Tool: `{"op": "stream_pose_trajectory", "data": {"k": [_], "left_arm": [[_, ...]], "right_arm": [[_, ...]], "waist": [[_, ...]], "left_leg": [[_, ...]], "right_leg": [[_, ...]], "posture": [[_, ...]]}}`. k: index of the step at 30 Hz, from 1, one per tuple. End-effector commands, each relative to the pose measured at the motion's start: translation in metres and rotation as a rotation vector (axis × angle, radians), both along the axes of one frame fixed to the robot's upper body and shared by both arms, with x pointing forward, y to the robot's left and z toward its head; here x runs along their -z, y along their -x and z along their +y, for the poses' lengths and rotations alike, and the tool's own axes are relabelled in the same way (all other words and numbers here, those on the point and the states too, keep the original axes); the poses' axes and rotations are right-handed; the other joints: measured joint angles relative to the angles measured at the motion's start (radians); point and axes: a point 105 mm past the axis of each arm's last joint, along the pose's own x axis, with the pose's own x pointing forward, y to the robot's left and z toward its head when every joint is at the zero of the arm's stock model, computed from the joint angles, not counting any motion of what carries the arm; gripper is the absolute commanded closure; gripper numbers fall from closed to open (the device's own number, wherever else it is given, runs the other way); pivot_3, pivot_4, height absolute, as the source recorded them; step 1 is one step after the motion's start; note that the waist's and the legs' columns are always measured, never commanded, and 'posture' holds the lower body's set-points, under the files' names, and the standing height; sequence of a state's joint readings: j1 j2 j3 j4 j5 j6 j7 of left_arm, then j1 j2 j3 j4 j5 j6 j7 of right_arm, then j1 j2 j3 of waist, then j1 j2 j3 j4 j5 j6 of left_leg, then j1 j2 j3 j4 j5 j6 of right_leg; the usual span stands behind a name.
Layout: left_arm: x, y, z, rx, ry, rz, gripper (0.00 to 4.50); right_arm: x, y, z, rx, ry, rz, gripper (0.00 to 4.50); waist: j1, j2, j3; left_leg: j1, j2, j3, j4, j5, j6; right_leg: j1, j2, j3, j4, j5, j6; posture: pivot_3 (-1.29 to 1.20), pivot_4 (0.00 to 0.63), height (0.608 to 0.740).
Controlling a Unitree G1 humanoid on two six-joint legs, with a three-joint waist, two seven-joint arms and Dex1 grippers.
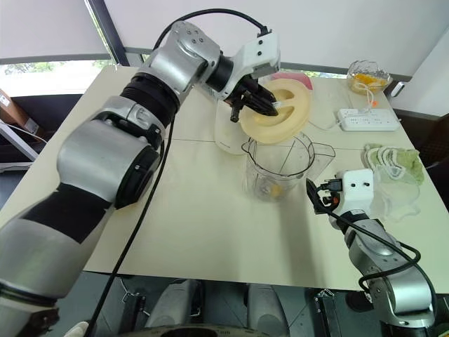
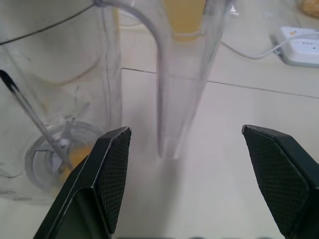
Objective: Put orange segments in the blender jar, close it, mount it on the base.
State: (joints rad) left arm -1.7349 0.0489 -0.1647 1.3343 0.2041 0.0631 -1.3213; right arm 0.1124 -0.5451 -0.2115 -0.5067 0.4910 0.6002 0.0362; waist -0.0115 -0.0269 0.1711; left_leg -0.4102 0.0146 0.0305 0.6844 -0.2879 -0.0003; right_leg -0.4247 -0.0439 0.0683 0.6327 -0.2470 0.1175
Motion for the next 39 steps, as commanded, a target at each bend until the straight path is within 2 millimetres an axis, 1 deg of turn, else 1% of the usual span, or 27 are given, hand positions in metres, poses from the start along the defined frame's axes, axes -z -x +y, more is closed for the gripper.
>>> {"op": "stream_pose_trajectory", "data": {"k": [1, 6, 12, 25, 31, 33, 34, 38, 39], "left_arm": [[-0.015, 0.007, -0.012, 0.028, 0.035, -0.029, 4.27], [-0.011, 0.01, -0.015, 0.049, 0.019, -0.017, 4.27], [0.0, 0.013, -0.016, 0.071, -0.019, 0.007, 4.27], [0.016, 0.016, -0.016, 0.093, -0.069, 0.055, 4.27], [0.017, 0.017, -0.017, 0.101, -0.071, 0.061, 4.27], [0.018, 0.017, -0.017, 0.099, -0.071, 0.059, 4.27], [0.018, 0.017, -0.017, 0.099, -0.07, 0.06, 4.27], [0.019, 0.017, -0.017, 0.098, -0.071, 0.062, 4.27], [0.019, 0.017, -0.016, 0.099, -0.073, 0.063, 4.27]], "right_arm": [[-0.006, -0.007, -0.005, 0.034, 0.02, -0.05, 0.81], [-0.007, -0.012, -0.003, 0.037, 0.004, -0.07, 0.81], [-0.01, -0.022, 0.0, 0.023, -0.016, -0.094, 0.81], [-0.015, -0.042, -0.006, 0.067, -0.025, -0.152, 0.81], [-0.014, -0.045, -0.007, 0.076, -0.033, -0.161, 0.81], [-0.014, -0.046, -0.007, 0.076, -0.036, -0.164, 1.33], [-0.014, -0.046, -0.007, 0.076, -0.036, -0.165, 1.69], [-0.014, -0.045, -0.007, 0.079, -0.042, -0.168, 3.66], [-0.013, -0.044, -0.007, 0.079, -0.042, -0.169, 3.69]], "waist": [[0.0, 0.0, 0.0], [-0.001, 0.001, 0.0], [-0.002, 0.001, 0.0], [-0.003, 0.002, -0.001], [-0.003, 0.002, -0.001], [-0.003, 0.002, -0.001], [-0.003, 0.002, -0.001], [0.0, 0.003, -0.001], [0.0, 0.003, -0.001]], "left_leg": [[0.0, 0.0, 0.0, 0.0, 0.0, 0.0], [0.0, 0.0, 0.0, 0.0, 0.0, 0.0], [0.0, 0.0, 0.0, 0.0, 0.0, 0.0], [0.001, 0.0, 0.0, 0.0, 0.0, 0.0], [0.001, 0.0, 0.0, 0.0, 0.0, 0.0], [0.001, 0.0, 0.0, 0.0, 0.0, 0.0], [0.001, 0.0, 0.0, 0.0, 0.0, 0.0], [0.001, 0.0, 0.0, 0.0, 0.0, 0.0], [0.001, 0.0, 0.0, 0.0, 0.0, 0.0]], "right_leg": [[0.0, 0.0, 0.0, 0.0, 0.0, 0.0], [0.0, 0.0, 0.0, 0.0, 0.0, 0.0], [0.0, 0.0, 0.0, 0.001, 0.0, 0.0], [0.0, 0.0, 0.0, 0.001, 0.0, 0.0], [0.0, 0.0, 0.0, 0.002, 0.0, 0.0], [0.0, 0.0, 0.0, 0.002, 0.0, 0.0], [0.0, 0.0, 0.0, 0.002, 0.0, 0.0], [0.0, 0.0, 0.0, 0.002, 0.0, 0.0], [0.0, 0.0, 0.0, 0.002, 0.0, 0.0]], "posture": [[0.0, 0.15, 0.74], [0.0, 0.15, 0.74], [0.0, 0.15, 0.74], [0.0, 0.15, 0.74], [0.0, 0.15, 0.74], [0.0, 0.15, 0.74], [0.0, 0.15, 0.74], [0.0, 0.15, 0.74], [0.0, 0.15, 0.74]]}}
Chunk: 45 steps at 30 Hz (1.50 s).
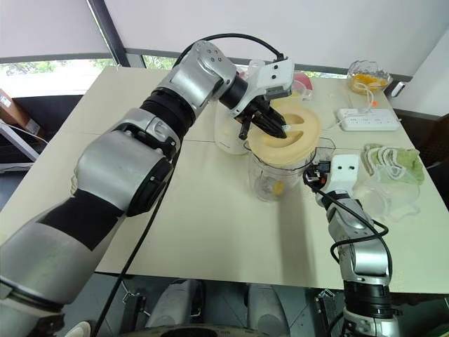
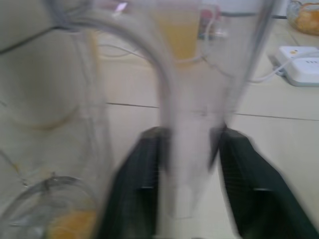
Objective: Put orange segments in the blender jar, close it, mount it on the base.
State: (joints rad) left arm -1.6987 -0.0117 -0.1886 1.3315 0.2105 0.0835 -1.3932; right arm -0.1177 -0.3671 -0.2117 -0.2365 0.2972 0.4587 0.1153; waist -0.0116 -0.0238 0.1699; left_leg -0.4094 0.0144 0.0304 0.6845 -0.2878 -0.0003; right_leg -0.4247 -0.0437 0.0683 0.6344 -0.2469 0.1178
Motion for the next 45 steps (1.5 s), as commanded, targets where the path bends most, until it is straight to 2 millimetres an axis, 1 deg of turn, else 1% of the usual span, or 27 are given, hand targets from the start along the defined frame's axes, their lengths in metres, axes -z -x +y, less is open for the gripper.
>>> {"op": "stream_pose_trajectory", "data": {"k": [1, 5, 9, 16, 21, 28, 36, 39, 45], "left_arm": [[-0.007, 0.002, -0.002, 0.014, -0.005, -0.03, 4.27], [-0.006, 0.002, -0.002, 0.014, -0.007, -0.021, 4.27], [-0.006, 0.006, -0.005, 0.008, -0.011, 0.031, 4.27], [0.012, 0.009, -0.006, 0.03, -0.111, 0.026, 4.27], [0.023, 0.006, -0.004, 0.042, -0.195, -0.04, 4.27], [0.038, 0.004, -0.007, 0.024, -0.238, -0.071, 4.27], [0.062, 0.002, 0.0, 0.002, -0.301, -0.037, 4.27], [0.065, 0.002, 0.0, -0.026, -0.295, 0.002, 4.27], [0.072, -0.002, -0.001, -0.126, -0.272, 0.048, 4.27]], "right_arm": [[-0.012, 0.002, -0.009, 0.041, 0.015, -0.053, 3.69], [-0.013, 0.004, -0.008, 0.055, 0.019, -0.059, 3.69], [-0.013, 0.007, -0.002, 0.058, 0.014, -0.066, 3.69], [-0.016, 0.011, 0.009, 0.058, 0.006, -0.084, 3.69], [-0.017, 0.014, 0.012, 0.07, 0.005, -0.089, 3.69], [-0.014, 0.021, 0.014, 0.096, -0.001, -0.089, 3.69], [-0.016, 0.027, 0.013, 0.12, -0.005, -0.093, 3.69], [-0.017, 0.026, 0.013, 0.121, -0.004, -0.093, 3.69], [-0.02, 0.023, 0.018, 0.109, -0.003, -0.098, 3.69]], "waist": [[0.0, 0.0, 0.0], [-0.001, 0.0, 0.0], [-0.001, 0.0, 0.0], [-0.002, 0.001, 0.0], [-0.002, 0.001, -0.001], [-0.001, 0.002, -0.001], [-0.001, 0.003, -0.004], [-0.001, 0.003, -0.003], [-0.001, 0.003, -0.004]], "left_leg": [[0.0, 0.0, 0.0, 0.0, 0.0, 0.0], [0.0, 0.0, 0.0, 0.0, 0.0, 0.0], [0.0, 0.0, 0.0, 0.0, 0.0, 0.0], [0.0, 0.0, 0.0, 0.0, 0.0, 0.0], [0.0, 0.0, 0.0, 0.0, 0.0, 0.0], [0.001, 0.0, 0.0, 0.0, 0.0, 0.0], [0.007, 0.0, -0.001, 0.0, 0.0, 0.0], [0.016, 0.0, -0.002, 0.0, 0.0, 0.0], [0.017, 0.0, -0.002, 0.0, 0.0, 0.0]], "right_leg": [[0.0, 0.0, 0.0, 0.0, 0.0, 0.0], [0.0, 0.0, 0.0, 0.0, 0.0, 0.0], [0.0, 0.0, 0.0, 0.0, 0.0, 0.0], [0.0, 0.0, 0.0, 0.0, 0.0, 0.0], [0.0, 0.0, 0.0, 0.0, 0.0, 0.0], [0.001, 0.0, 0.0, 0.0, 0.0, 0.0], [0.008, 0.0, 0.0, 0.0, -0.001, -0.001], [0.018, 0.0, 0.0, -0.003, -0.003, -0.004], [0.02, -0.001, 0.0, -0.004, -0.003, -0.005]], "posture": [[0.0, 0.15, 0.74], [0.0, 0.15, 0.74], [0.0, 0.15, 0.74], [0.0, 0.15, 0.74], [0.0, 0.15, 0.74], [0.0, 0.15, 0.74], [0.0, 0.15, 0.74], [0.0, 0.15, 0.74], [0.0, 0.15, 0.74]]}}
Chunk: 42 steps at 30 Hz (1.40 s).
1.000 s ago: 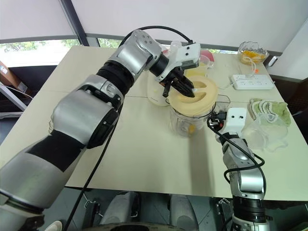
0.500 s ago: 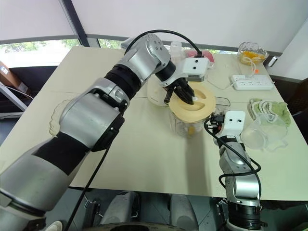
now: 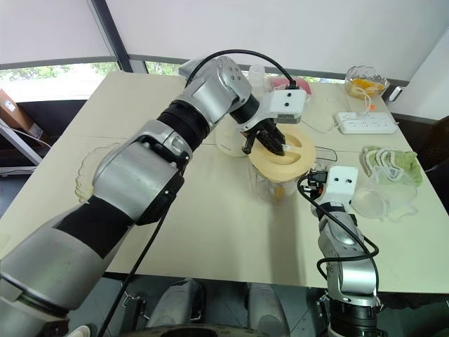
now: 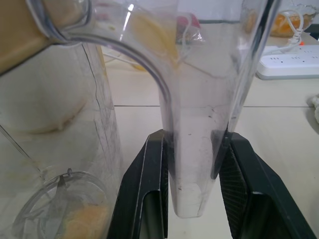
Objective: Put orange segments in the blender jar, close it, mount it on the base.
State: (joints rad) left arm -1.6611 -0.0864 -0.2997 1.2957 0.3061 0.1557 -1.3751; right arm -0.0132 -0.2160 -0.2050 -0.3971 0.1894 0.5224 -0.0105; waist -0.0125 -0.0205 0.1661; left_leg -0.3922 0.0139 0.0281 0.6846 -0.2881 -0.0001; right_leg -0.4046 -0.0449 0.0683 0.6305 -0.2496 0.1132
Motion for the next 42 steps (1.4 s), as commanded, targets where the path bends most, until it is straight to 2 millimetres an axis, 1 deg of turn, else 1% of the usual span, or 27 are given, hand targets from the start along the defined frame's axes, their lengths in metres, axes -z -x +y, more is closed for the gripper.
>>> {"op": "stream_pose_trajectory", "data": {"k": [1, 8, 23, 28, 33, 38, 40, 42], "left_arm": [[0.039, -0.008, 0.01, -0.136, -0.077, 0.062, 4.27], [0.042, -0.008, 0.006, -0.219, -0.047, 0.116, 4.27], [0.043, -0.015, 0.004, -0.4, 0.001, 0.156, 4.27], [0.042, -0.019, 0.007, -0.399, -0.001, 0.127, 4.27], [0.04, -0.017, 0.011, -0.366, -0.013, 0.137, 4.27], [0.041, -0.018, 0.013, -0.423, -0.013, 0.175, 4.27], [0.043, -0.021, 0.013, -0.469, -0.004, 0.165, 4.27], [0.043, -0.022, 0.013, -0.479, -0.003, 0.163, 4.27]], "right_arm": [[-0.032, 0.0, 0.011, -0.035, 0.022, -0.119, 3.69], [-0.03, 0.0, 0.016, -0.051, 0.024, -0.108, 3.69], [-0.027, 0.001, 0.014, -0.054, 0.048, -0.089, 3.69], [-0.025, 0.001, 0.016, -0.064, 0.061, -0.078, 3.69], [-0.025, -0.001, 0.015, -0.067, 0.053, -0.078, 3.69], [-0.024, -0.003, 0.017, -0.076, 0.053, -0.075, 3.69], [-0.025, -0.004, 0.018, -0.079, 0.054, -0.076, 3.69], [-0.025, -0.003, 0.018, -0.08, 0.056, -0.075, 3.69]], "waist": [[0.0, 0.0, 0.0], [0.001, 0.0, -0.003], [0.007, 0.001, -0.004], [0.01, 0.001, -0.005], [0.014, 0.001, -0.005], [0.014, 0.001, -0.005], [0.014, 0.001, -0.005], [0.015, 0.001, -0.005]], "left_leg": [[0.0, 0.0, 0.0, 0.0, 0.0, 0.0], [0.0, 0.0, 0.0, 0.0, 0.0, 0.0], [0.0, -0.001, -0.001, 0.0, 0.0, 0.0], [0.0, -0.002, -0.001, 0.0, -0.001, 0.001], [0.0, -0.001, -0.001, 0.0, -0.001, 0.001], [0.0, -0.001, -0.001, 0.0, -0.001, 0.001], [0.0, -0.001, -0.001, 0.0, -0.001, 0.002], [0.0, -0.001, -0.001, 0.0, -0.001, 0.002]], "right_leg": [[0.0, 0.0, 0.0, 0.0, 0.0, 0.0], [0.0, 0.0, 0.0, 0.0, 0.0, 0.0], [0.002, -0.002, 0.0, -0.002, -0.001, 0.001], [0.002, -0.002, 0.0, -0.002, -0.001, 0.002], [0.002, -0.002, 0.0, -0.002, -0.002, 0.002], [0.002, -0.002, 0.0, -0.002, -0.002, 0.001], [0.001, -0.002, 0.0, -0.003, -0.002, 0.001], [0.001, -0.002, 0.0, -0.003, -0.002, 0.001]], "posture": [[0.0, 0.15, 0.74], [0.0, 0.15, 0.74], [0.0, 0.15, 0.74], [0.0, 0.15, 0.74], [0.0, 0.15, 0.74], [0.0, 0.15, 0.74], [0.0, 0.15, 0.74], [0.0, 0.15, 0.74]]}}
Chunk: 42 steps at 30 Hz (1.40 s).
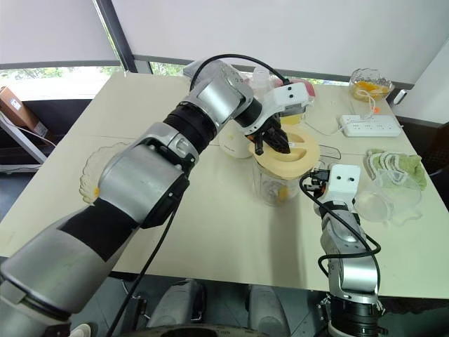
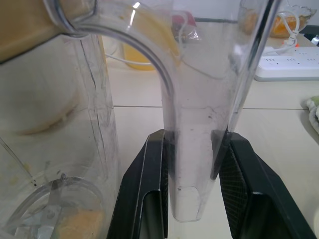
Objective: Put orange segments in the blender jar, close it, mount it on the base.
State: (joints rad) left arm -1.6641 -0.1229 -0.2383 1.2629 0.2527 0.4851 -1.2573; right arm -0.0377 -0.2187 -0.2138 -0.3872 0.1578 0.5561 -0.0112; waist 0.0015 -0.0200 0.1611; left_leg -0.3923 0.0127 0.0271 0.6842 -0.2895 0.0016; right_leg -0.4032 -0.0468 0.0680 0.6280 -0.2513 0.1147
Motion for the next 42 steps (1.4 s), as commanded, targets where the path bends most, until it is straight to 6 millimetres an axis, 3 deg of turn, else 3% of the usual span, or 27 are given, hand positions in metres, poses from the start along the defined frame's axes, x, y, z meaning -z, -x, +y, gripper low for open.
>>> {"op": "stream_pose_trajectory", "data": {"k": [1, 13, 31, 38, 39, 42], "left_arm": [[0.04, -0.018, 0.019, -0.217, -0.087, 0.026, 4.27], [0.043, -0.019, 0.019, -0.254, -0.076, 0.029, 4.27], [0.04, -0.016, 0.017, -0.167, -0.092, 0.004, 4.27], [0.036, -0.017, 0.017, -0.123, -0.081, -0.034, 0.88], [0.034, -0.016, 0.016, -0.116, -0.075, -0.033, 0.55], [0.025, -0.016, 0.015, -0.1, -0.05, -0.031, 0.55]], "right_arm": [[-0.024, 0.0, 0.022, -0.102, 0.035, -0.092, 3.69], [-0.023, 0.0, 0.022, -0.102, 0.042, -0.088, 3.69], [-0.022, 0.0, 0.022, -0.108, 0.046, -0.082, 3.69], [-0.022, 0.0, 0.021, -0.111, 0.047, -0.082, 3.69], [-0.022, 0.0, 0.021, -0.111, 0.048, -0.081, 3.69], [-0.022, 0.001, 0.021, -0.11, 0.047, -0.079, 3.69]], "waist": [[0.002, 0.0, 0.0], [0.006, 0.0, 0.0], [0.005, 0.0, -0.002], [-0.016, -0.003, -0.002], [-0.016, -0.003, -0.002], [-0.015, -0.002, -0.002]], "left_leg": [[0.0, 0.0, 0.0, 0.0, 0.0, 0.0], [0.0, 0.0, 0.0, -0.001, -0.001, 0.001], [0.0, 0.003, 0.0, -0.002, -0.002, 0.003], [-0.001, 0.003, 0.0, -0.002, -0.002, 0.003], [-0.001, 0.003, 0.0, -0.002, -0.002, 0.003], [-0.001, 0.003, 0.0, -0.003, -0.002, 0.003]], "right_leg": [[0.0, 0.0, 0.0, 0.0, 0.0, 0.0], [0.0, 0.0, 0.0, -0.003, 0.0, 0.0], [0.004, -0.001, 0.0, -0.012, 0.0, 0.0], [0.004, -0.001, 0.0, -0.012, 0.0, 0.0], [0.004, -0.002, 0.0, -0.012, 0.0, 0.0], [0.004, -0.002, 0.0, -0.012, 0.0, 0.0]], "posture": [[0.0, 0.15, 0.74], [0.0, 0.15, 0.74], [0.0, 0.15, 0.74], [0.0, 0.15, 0.74], [0.0, 0.15, 0.74], [0.0, 0.15, 0.74]]}}
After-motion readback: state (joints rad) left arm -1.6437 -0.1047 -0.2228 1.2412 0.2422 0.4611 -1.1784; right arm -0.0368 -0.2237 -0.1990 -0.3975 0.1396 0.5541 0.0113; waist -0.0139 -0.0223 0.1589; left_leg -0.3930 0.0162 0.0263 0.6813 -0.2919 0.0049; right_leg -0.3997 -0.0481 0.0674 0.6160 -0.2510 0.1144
